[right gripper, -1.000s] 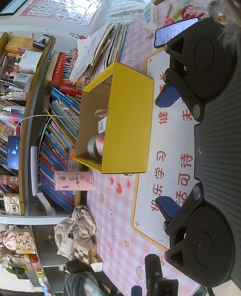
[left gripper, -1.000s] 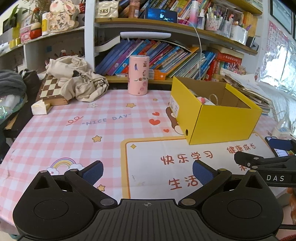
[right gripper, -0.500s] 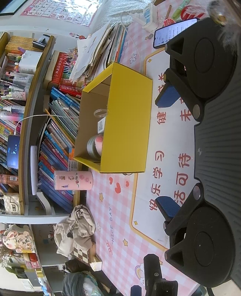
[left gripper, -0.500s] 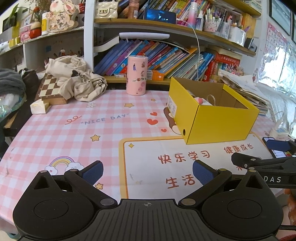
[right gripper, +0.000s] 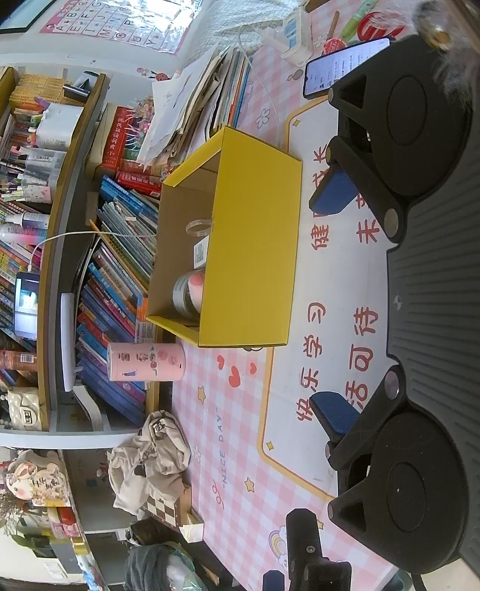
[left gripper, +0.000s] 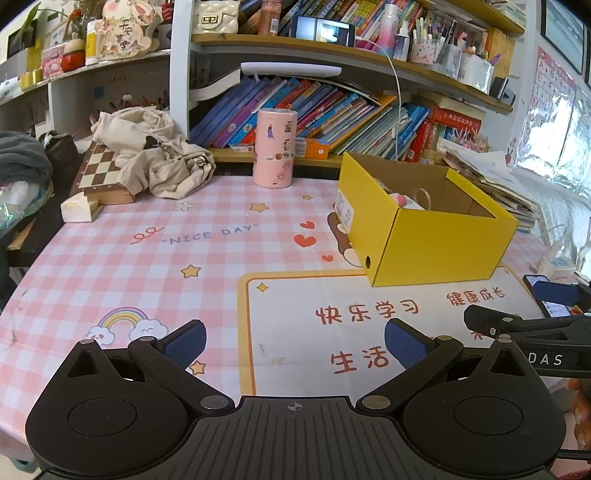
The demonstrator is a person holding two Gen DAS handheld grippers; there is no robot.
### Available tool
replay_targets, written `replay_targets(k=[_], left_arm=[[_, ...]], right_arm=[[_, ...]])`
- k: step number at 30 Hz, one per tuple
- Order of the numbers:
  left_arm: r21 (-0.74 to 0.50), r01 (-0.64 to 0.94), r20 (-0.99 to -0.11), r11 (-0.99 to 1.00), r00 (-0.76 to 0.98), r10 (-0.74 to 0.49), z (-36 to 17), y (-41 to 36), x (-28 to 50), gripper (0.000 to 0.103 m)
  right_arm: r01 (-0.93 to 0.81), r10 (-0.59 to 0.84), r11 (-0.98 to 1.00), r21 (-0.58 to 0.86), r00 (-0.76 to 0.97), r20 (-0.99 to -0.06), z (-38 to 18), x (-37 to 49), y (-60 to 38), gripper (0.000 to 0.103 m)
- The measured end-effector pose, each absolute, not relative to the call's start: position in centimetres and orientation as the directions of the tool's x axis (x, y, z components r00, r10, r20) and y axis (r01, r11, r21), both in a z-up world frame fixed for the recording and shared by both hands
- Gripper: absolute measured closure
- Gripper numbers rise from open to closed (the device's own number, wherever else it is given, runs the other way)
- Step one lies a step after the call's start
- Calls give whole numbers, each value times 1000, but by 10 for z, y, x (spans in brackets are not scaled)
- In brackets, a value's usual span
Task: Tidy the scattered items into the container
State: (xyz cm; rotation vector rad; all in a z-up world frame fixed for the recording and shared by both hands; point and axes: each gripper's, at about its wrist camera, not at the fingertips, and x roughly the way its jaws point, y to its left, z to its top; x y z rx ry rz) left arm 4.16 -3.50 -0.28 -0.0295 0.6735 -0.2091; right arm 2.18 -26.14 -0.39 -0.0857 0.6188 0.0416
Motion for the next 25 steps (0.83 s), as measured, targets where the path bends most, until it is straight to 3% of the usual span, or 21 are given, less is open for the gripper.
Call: replay_targets(k=[25], left_arm=[[-128, 179, -611, 975, 761, -220, -6, -33, 43, 0]], right_arm=[[-77, 17, 994, -73, 795, -606, -9, 29, -255, 0]])
